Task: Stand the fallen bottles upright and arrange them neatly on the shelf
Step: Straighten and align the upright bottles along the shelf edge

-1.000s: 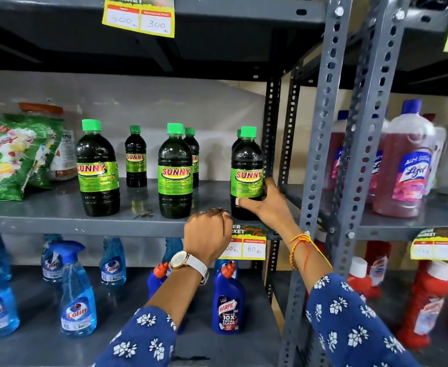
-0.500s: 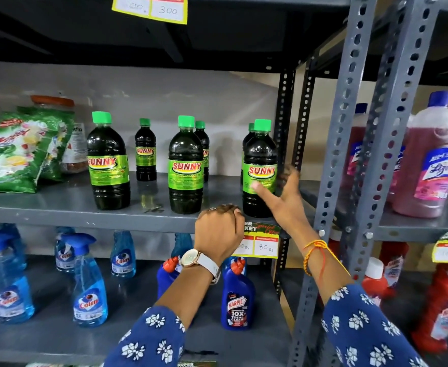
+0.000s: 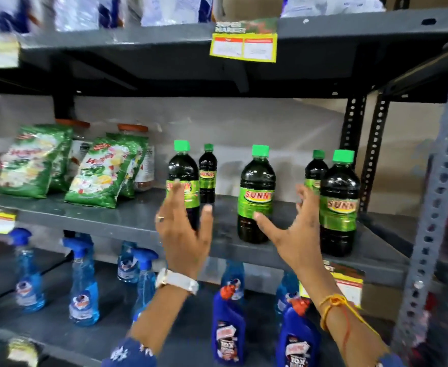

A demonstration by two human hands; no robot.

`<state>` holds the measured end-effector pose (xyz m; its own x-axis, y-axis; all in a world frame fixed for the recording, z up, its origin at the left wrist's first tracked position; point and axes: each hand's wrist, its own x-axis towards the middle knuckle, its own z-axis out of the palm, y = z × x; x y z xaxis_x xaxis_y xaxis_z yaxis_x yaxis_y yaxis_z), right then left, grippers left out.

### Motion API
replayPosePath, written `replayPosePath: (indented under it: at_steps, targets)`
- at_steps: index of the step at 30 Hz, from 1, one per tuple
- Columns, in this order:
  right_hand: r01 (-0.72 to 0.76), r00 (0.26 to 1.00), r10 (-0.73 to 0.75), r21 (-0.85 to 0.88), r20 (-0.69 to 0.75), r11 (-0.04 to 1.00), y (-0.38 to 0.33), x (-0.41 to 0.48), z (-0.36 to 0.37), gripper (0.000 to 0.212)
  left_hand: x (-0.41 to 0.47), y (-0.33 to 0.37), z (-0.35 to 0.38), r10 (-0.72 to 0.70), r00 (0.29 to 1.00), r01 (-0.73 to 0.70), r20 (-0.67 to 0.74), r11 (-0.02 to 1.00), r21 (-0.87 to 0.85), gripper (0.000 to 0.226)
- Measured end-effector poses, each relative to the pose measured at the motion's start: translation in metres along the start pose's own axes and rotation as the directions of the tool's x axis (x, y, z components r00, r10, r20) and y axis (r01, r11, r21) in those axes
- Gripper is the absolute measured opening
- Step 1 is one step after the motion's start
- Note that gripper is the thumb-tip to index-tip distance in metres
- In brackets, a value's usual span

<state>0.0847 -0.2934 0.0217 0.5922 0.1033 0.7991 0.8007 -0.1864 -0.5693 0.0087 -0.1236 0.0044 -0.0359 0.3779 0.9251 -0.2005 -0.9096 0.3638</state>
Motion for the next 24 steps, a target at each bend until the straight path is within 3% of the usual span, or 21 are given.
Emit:
replayPosePath:
  at_steps: [2, 5, 7, 10, 24]
  targets:
    - [-0.153, 0.986, 0.153, -0.013, 0.062, 0.988, 0.0, 0.006, 0.02, 0.114, 0.022, -0.031, -0.006, -0.165, 0.98, 0.157, 0.115, 0.984, 0.079, 0.09]
    - [-0.277, 0.944, 0.291, -0.107, 0.154, 0.955, 0.01, 0.008, 0.038, 0.095, 0.032, -0.066, -0.007, -0.362, 0.854, 0.3, 0.373, 0.929, 0.215, 0.12]
    - [-0.293, 0.925, 0.34, -0.255, 0.168, 0.922, 0.015, 0.007, 0.044, 0.08, 0.029, -0.081, -0.005, -0.41, 0.806, 0.271, 0.426, 0.896, 0.351, 0.117]
    - [-0.259, 0.94, 0.319, -0.357, 0.119, 0.897, 0.016, 0.006, 0.045, 0.076, 0.026, -0.094, 0.001, -0.359, 0.833, 0.132, 0.421, 0.868, 0.479, 0.097]
    - [-0.223, 0.961, 0.27, -0.409, 0.06, 0.885, 0.013, 0.003, 0.049, 0.074, 0.027, -0.098, 0.003, -0.318, 0.855, 0.075, 0.41, 0.857, 0.509, 0.079]
